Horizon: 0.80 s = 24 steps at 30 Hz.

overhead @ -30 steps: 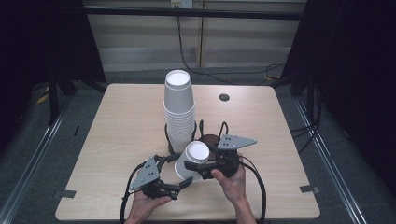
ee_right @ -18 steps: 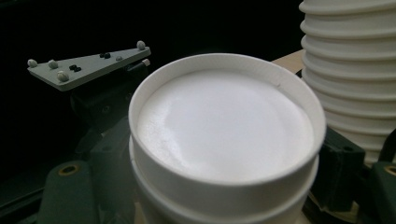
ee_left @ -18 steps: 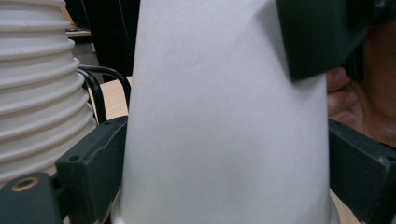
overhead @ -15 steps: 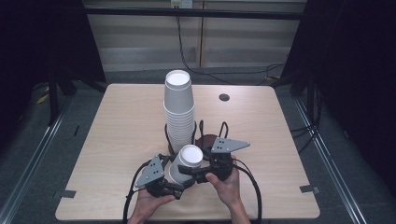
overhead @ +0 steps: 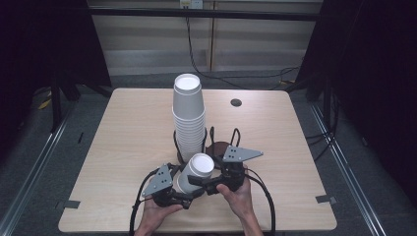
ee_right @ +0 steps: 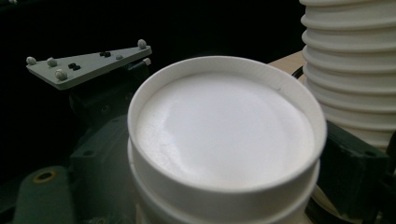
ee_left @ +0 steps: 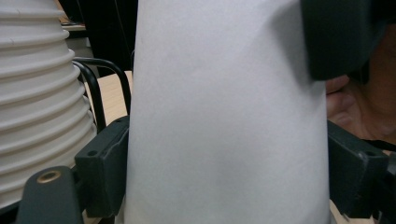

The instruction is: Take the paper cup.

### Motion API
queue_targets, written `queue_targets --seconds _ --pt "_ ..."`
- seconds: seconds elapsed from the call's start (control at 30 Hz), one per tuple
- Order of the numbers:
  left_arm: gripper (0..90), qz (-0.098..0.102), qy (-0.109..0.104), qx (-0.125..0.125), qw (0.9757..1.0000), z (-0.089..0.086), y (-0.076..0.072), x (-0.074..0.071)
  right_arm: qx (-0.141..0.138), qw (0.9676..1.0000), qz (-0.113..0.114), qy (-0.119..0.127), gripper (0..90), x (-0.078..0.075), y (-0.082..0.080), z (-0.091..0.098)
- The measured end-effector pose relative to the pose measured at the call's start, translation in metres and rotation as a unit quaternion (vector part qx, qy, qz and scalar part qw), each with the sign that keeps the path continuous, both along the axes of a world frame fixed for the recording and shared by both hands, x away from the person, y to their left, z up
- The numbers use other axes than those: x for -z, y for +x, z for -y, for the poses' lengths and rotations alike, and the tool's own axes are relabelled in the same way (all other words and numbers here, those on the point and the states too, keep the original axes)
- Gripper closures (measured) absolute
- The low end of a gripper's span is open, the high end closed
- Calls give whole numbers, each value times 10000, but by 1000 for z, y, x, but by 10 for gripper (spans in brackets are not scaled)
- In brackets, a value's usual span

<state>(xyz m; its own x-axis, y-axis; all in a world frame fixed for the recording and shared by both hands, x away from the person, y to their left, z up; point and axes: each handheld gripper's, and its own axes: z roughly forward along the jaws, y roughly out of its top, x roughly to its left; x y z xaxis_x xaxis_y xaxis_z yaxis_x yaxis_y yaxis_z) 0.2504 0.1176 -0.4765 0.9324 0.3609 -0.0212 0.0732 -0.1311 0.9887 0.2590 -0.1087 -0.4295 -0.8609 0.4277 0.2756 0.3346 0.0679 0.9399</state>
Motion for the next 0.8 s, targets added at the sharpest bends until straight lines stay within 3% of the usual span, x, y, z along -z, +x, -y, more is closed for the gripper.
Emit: queue_targets --seconds 0.37,0.5,0.8 --pt "161 -69 150 -34 9999 -7 3 -3 -33 10000 10 50 129 -1 -1 5" --pt "162 -147 306 -62 9994 -13 6 -6 -25 10000 28 69 129 -2 0 10" --pt "162 -268 482 -53 9985 -22 11 -8 -42 9998 16 -172 129 -2 0 17"
